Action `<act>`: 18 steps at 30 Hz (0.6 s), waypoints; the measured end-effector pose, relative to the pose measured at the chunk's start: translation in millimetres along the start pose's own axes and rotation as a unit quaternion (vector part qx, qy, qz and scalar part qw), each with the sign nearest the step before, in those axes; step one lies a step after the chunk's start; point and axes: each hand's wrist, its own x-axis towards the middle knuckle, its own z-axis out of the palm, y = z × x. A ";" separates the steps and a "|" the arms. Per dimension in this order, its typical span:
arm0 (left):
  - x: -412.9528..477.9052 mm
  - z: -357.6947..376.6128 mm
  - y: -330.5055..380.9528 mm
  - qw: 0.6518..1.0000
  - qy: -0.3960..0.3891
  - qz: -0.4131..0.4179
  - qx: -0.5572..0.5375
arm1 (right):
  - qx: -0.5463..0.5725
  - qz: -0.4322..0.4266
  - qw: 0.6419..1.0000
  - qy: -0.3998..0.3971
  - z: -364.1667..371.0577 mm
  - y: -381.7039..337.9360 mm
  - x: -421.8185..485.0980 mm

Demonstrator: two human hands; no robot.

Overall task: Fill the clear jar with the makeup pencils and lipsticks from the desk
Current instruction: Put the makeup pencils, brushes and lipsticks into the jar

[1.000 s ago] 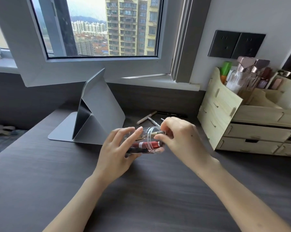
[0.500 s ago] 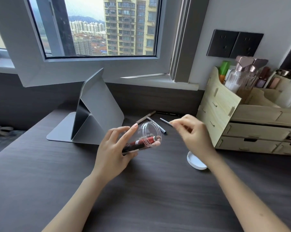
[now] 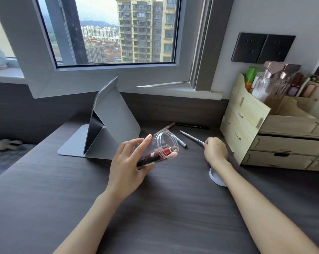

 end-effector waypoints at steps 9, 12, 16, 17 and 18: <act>0.2 2.4 -0.4 1.000 0.011 -0.013 -0.003 | 0.418 -0.074 0.905 0.012 -101.1 13.2 -68.9; 0.3 4.3 -0.5 1.000 0.009 -0.011 -0.001 | 0.373 -0.118 0.920 0.017 -127.9 10.7 -93.8; -1.3 4.5 0.3 1.000 0.000 0.016 0.012 | 0.270 -0.240 0.930 0.068 -129.0 -16.7 -109.3; -1.8 4.5 0.7 1.000 -0.003 0.025 0.016 | 0.258 -0.265 0.926 0.072 -125.5 -25.8 -110.1; -2.1 4.3 1.0 0.999 -0.004 0.033 0.019 | 0.251 -0.285 0.922 0.071 -121.1 -34.4 -110.6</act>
